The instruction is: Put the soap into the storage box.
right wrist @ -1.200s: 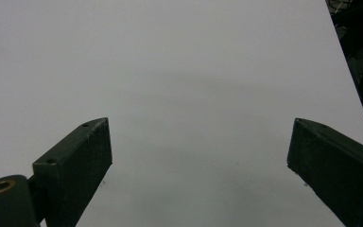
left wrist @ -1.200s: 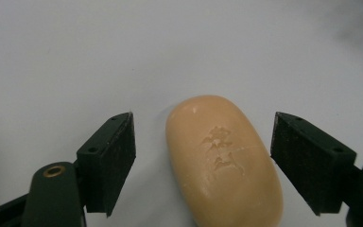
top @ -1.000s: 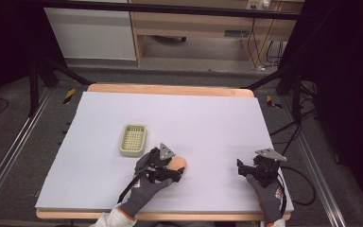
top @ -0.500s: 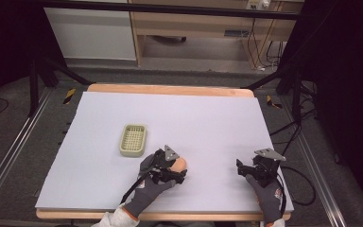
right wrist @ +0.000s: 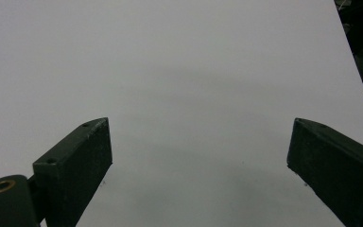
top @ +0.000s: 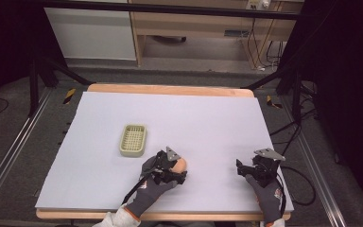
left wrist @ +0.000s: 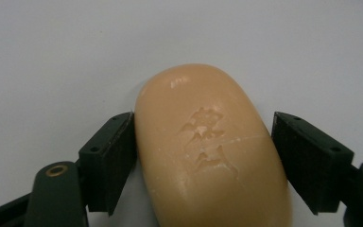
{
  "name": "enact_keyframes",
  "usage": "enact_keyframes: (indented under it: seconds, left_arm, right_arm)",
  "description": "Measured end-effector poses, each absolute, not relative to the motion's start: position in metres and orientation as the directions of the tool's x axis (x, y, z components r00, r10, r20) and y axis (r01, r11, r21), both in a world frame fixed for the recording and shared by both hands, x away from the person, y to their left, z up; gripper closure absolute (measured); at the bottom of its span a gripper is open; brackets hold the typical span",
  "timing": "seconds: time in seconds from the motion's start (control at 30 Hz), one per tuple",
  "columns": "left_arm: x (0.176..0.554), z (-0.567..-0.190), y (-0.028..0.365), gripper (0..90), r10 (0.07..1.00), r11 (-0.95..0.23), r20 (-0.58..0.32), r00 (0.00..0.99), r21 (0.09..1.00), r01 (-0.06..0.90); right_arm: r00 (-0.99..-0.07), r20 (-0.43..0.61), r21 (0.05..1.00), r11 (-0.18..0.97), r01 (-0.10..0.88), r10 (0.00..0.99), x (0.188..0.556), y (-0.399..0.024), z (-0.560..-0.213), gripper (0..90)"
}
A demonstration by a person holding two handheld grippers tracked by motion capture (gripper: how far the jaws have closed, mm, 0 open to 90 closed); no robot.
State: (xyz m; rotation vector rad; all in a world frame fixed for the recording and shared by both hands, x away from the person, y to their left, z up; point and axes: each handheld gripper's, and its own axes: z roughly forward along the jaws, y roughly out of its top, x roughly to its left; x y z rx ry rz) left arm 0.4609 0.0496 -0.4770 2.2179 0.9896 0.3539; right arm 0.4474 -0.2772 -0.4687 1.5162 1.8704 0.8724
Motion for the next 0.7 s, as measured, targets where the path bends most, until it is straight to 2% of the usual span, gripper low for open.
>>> enact_keyframes:
  seconds: [0.47, 0.7]
  left_arm:
    - [0.4605, -0.4754, 0.0527, 29.2, 0.733, -0.494, -0.021, 0.68, 0.67, 0.553]
    - [0.4597, -0.4768, 0.0507, 28.7, 0.734, -0.498, -0.011, 0.679, 0.672, 0.549]
  right_arm:
    - [-0.191, -0.028, 0.785, 0.14, 0.603, 0.981, 0.4471, -0.2779, -0.4684, 7.7]
    - [-0.191, -0.027, 0.78, 0.14, 0.61, 0.981, 0.448, -0.2779, -0.4692, 7.7]
